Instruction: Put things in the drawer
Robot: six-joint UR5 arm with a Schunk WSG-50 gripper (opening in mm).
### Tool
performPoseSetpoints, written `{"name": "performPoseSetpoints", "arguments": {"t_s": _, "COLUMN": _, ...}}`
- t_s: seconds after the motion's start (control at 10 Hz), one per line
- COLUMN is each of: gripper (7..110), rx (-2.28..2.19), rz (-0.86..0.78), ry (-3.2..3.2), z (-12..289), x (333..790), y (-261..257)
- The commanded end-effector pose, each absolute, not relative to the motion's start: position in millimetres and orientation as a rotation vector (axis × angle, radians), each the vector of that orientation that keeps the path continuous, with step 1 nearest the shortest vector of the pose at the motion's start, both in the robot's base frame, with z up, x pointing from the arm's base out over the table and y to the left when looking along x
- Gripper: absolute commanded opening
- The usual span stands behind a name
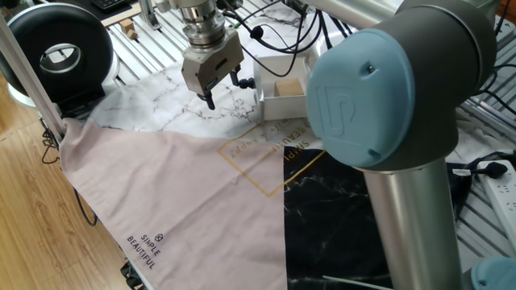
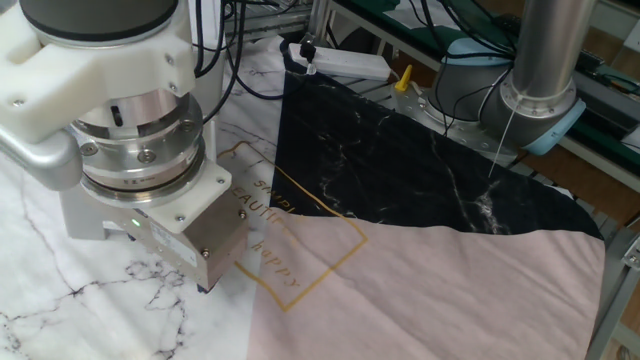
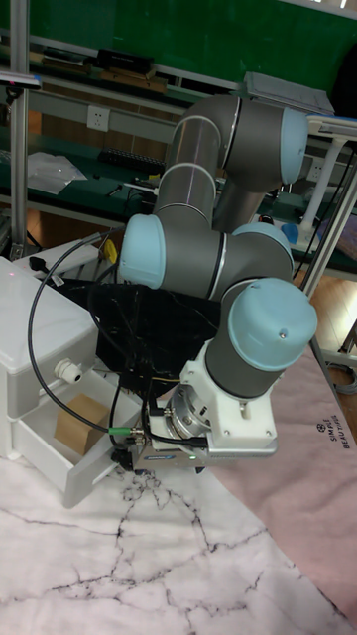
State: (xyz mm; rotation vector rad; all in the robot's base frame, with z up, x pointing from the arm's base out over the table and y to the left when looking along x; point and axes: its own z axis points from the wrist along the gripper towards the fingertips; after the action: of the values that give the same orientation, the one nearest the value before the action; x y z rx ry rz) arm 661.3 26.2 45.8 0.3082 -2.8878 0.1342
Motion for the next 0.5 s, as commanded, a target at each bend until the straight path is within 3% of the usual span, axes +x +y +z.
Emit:
{"name": "performPoseSetpoints", "arguments": {"t_s": 0.0, "gripper": 88, "rx": 0.287, "rz": 0.154, "ry": -2.874, "z": 48.0, "x": 658.1, "y": 21.2}}
{"name": "performPoseSetpoints", "arguments": {"t_s": 0.4, "gripper": 88, "rx": 0.276, "rz": 0.185, "ry": -2.86, "z": 48.2, "x": 655.7, "y": 13.3}}
